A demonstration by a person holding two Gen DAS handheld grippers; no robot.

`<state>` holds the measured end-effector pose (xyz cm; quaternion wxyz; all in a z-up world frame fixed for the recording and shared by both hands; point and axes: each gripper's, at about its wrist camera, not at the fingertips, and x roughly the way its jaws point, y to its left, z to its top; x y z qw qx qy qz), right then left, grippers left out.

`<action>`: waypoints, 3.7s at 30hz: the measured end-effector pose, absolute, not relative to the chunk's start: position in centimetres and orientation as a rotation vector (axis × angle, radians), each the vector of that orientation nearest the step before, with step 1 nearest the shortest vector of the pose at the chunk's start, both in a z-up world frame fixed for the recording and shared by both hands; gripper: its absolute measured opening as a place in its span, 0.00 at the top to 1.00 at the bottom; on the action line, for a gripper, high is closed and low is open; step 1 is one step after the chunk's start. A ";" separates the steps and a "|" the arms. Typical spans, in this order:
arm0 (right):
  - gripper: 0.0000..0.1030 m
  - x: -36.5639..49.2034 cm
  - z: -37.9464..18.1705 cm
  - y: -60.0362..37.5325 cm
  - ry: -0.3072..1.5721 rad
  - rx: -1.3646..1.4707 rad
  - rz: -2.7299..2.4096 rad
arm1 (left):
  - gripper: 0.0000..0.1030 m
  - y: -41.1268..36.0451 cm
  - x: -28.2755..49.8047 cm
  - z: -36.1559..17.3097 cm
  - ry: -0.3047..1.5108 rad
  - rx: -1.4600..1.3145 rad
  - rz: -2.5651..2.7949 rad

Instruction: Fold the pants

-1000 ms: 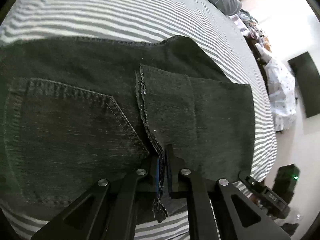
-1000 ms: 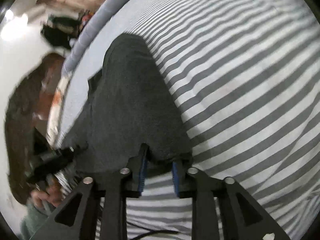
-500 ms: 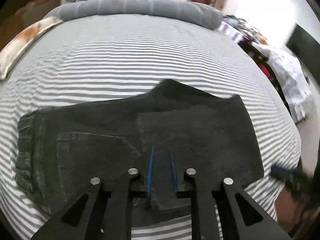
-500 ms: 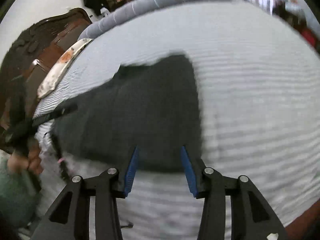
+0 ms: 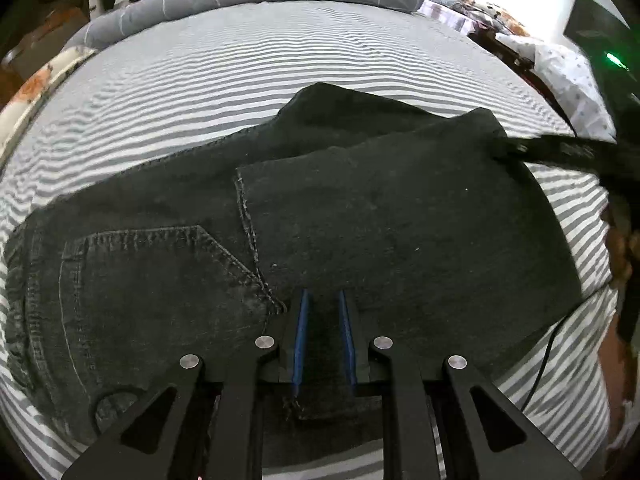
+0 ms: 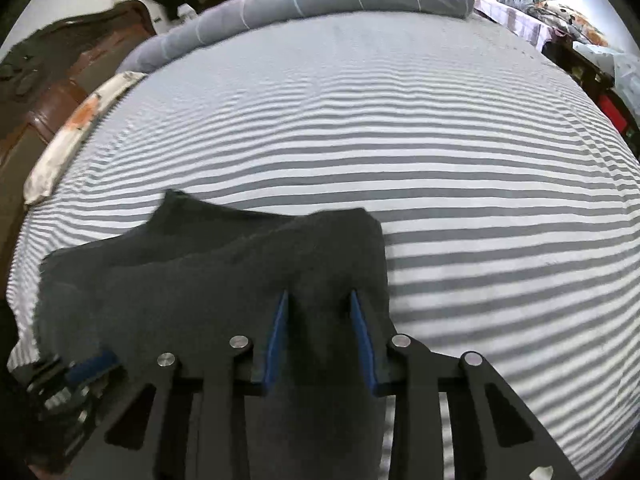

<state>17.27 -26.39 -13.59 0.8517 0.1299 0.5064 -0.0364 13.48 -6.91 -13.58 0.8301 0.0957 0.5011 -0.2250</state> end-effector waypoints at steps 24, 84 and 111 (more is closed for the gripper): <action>0.71 7.7 -14.3 -22.8 1.121 0.246 -0.113 | 0.83 -6.8 12.7 -13.8 1.043 0.217 -0.478; 0.67 1.5 -16.4 -24.8 0.913 0.643 -0.193 | 0.83 -5.8 11.1 -13.9 1.085 0.169 -0.580; 0.36 5.7 -16.5 -20.5 0.922 0.826 0.103 | 0.82 1.2 11.5 -12.6 1.255 -0.341 -0.538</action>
